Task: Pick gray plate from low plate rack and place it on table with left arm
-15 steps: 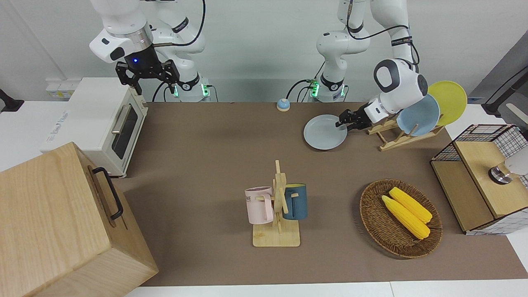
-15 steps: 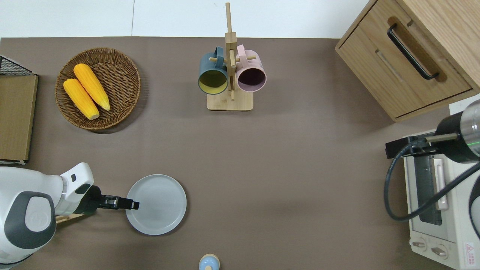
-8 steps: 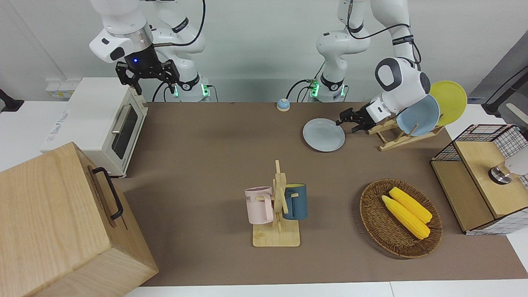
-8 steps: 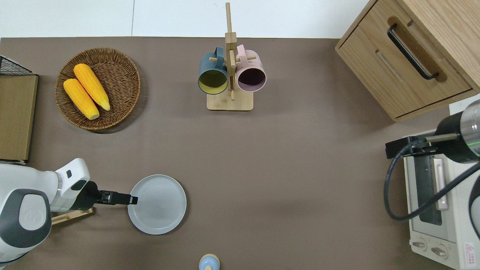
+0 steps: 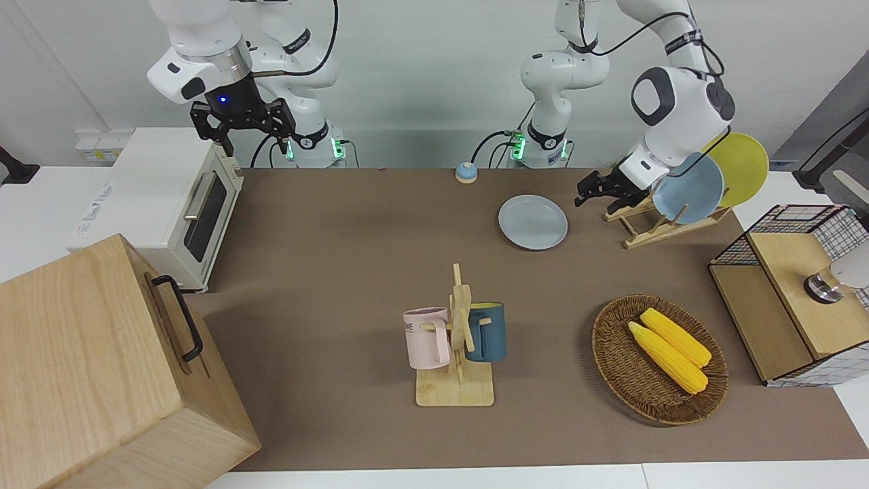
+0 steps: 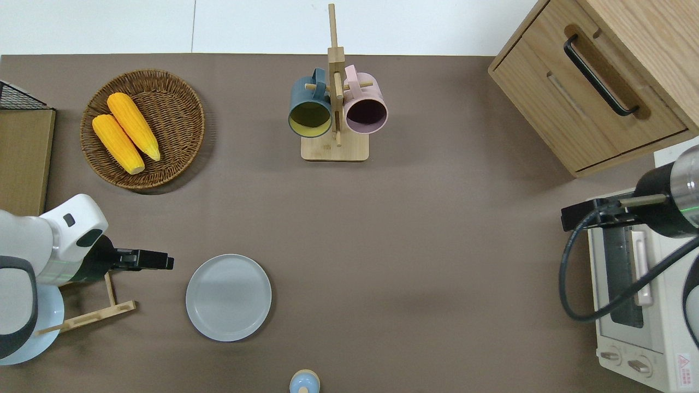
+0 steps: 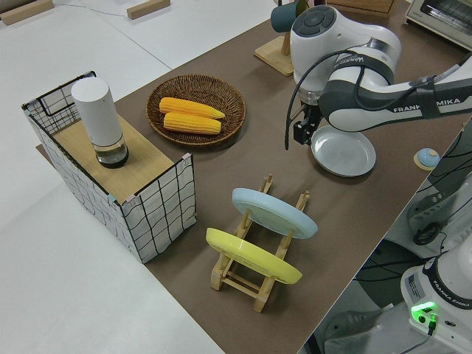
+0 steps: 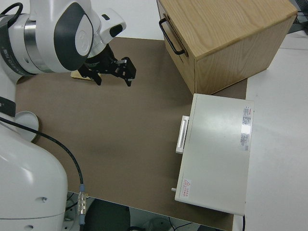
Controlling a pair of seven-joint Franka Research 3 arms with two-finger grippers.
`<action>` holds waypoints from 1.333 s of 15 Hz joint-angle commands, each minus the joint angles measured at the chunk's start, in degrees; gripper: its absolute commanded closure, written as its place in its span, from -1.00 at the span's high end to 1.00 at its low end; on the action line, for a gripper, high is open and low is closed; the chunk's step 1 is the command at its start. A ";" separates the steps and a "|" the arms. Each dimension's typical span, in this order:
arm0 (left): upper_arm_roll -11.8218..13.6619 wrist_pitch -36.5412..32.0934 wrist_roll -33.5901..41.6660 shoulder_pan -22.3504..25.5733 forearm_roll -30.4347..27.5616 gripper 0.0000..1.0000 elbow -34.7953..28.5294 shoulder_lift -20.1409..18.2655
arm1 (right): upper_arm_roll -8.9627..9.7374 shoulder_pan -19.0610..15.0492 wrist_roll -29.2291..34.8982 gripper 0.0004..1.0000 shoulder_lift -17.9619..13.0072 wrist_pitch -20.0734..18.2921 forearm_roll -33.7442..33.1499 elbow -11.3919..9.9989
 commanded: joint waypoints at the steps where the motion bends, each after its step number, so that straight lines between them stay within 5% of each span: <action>1: -1.56 -6.68 -6.38 -0.32 6.30 1.00 9.72 0.26 | 0.38 -0.41 0.01 0.98 -0.14 -0.83 0.43 0.35; 10: -1.39 -24.25 -7.71 -0.06 9.22 1.00 25.38 0.35 | 0.38 -0.41 -0.08 0.98 -0.14 -0.83 0.43 0.35; 20: -6.31 -22.87 -7.62 -0.85 16.69 1.00 25.22 -0.01 | 0.38 -0.41 0.01 0.97 -0.14 -0.83 0.43 0.35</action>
